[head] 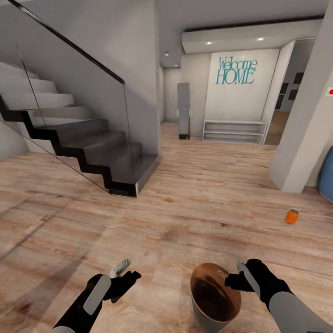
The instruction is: Put the three can of soda from the living room inside the tash can in the kitchen.
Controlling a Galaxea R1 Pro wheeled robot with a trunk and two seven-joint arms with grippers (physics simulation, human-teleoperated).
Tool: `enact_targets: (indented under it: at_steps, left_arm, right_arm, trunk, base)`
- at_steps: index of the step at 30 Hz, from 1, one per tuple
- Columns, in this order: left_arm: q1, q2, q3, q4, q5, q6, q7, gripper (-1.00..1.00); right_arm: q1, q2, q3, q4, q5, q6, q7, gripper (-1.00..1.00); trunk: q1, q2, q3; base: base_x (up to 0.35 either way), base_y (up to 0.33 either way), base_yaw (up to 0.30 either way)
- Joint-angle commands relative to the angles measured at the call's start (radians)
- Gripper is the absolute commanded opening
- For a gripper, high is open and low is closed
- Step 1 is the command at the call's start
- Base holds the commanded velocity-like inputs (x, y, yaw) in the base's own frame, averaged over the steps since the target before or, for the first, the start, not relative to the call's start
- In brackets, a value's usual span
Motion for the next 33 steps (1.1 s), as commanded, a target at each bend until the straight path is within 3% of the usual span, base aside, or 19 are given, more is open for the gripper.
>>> enact_targets:
  at_steps: [1, 33]
  left_arm:
    - [0.0, -0.001, 0.0, 0.0, -0.001, 0.0, 0.0, 1.0]
    - [-0.003, -0.005, -0.006, 0.003, -0.004, 0.001, 0.001, 1.0]
  right_arm:
    - [0.0, 0.0, 0.0, 0.0, 0.0, 0.0, 0.0, 1.0]
    - [-0.044, 0.0, -0.015, 0.009, 0.001, 0.006, -0.002, 1.0]
  trunk:
    - [0.0, 0.0, -0.004]
    - [0.015, -0.008, -0.128]
  base:
    - [0.0, 0.0, 0.0]
    - [0.0, 0.0, 0.0]
